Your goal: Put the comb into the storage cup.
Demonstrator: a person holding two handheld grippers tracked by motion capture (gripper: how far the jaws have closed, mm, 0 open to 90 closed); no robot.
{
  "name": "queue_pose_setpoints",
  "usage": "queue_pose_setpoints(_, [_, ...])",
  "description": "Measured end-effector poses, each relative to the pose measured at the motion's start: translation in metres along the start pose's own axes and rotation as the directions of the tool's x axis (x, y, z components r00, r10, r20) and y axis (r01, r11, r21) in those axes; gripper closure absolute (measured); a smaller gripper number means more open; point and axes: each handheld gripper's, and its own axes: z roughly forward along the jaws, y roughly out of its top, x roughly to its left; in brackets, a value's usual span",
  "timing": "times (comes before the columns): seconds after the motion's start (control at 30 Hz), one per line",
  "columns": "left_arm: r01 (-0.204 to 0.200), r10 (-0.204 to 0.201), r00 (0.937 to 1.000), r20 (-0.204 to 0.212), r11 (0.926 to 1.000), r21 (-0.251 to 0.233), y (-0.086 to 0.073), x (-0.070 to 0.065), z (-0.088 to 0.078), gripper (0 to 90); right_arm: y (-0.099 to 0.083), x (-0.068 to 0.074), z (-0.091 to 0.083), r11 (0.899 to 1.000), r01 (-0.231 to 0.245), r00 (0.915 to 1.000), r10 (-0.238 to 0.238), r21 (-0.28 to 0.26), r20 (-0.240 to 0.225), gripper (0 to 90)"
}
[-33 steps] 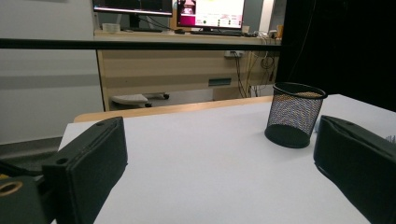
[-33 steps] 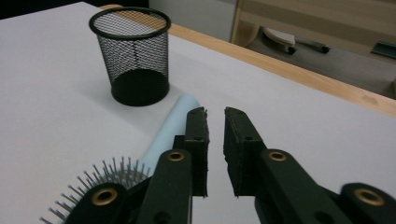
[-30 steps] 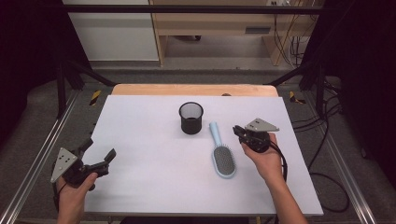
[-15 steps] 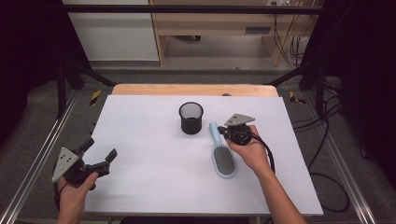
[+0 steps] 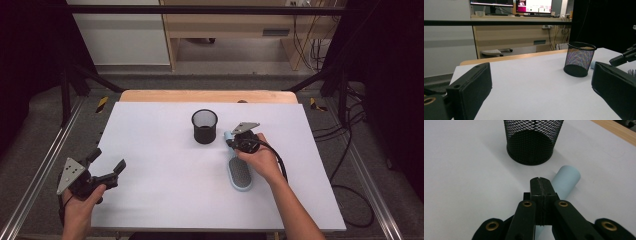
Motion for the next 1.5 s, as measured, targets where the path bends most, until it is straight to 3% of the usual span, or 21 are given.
queue_pose_setpoints(0.3, [0.004,-0.004,1.0,-0.002,1.0,0.002,0.0,0.001,0.0,3.3,-0.001,0.001,0.013,0.997,0.02,0.9998,-0.02,0.078,0.005,90.0])
queue_pose_setpoints(0.6, [0.003,-0.003,1.0,-0.002,1.0,0.004,0.0,0.001,0.0,3.4,0.001,0.004,0.02,0.995,0.036,0.9993,-0.036,0.096,0.004,90.0])
queue_pose_setpoints(0.77, [0.004,-0.004,1.0,-0.001,1.0,0.003,0.0,0.001,0.0,3.4,0.005,0.005,0.024,0.991,0.052,0.9982,-0.056,0.127,0.022,90.0])
queue_pose_setpoints(0.87, [0.005,-0.005,1.0,0.0,1.0,0.004,0.0,0.001,0.0,3.4,0.004,0.006,0.027,0.982,0.062,0.9967,-0.07,0.178,0.04,90.0])
queue_pose_setpoints(1.0, [0.006,-0.006,1.0,-0.001,1.0,0.002,0.0,0.001,0.0,3.4,0.0,0.001,0.027,0.98,0.048,0.9964,-0.06,0.193,0.06,90.0])
queue_pose_setpoints(1.23, [0.003,-0.003,1.0,0.0,1.0,0.005,0.0,0.001,0.0,3.5,-0.013,-0.019,0.01,0.975,-0.01,0.9937,-0.015,0.221,0.111,90.0])
queue_pose_setpoints(1.5, [0.0,0.0,1.0,0.0,1.0,0.007,0.0,0.001,0.0,3.5,-0.022,-0.029,-0.005,0.975,-0.051,0.99,0.021,0.218,0.14,90.0])
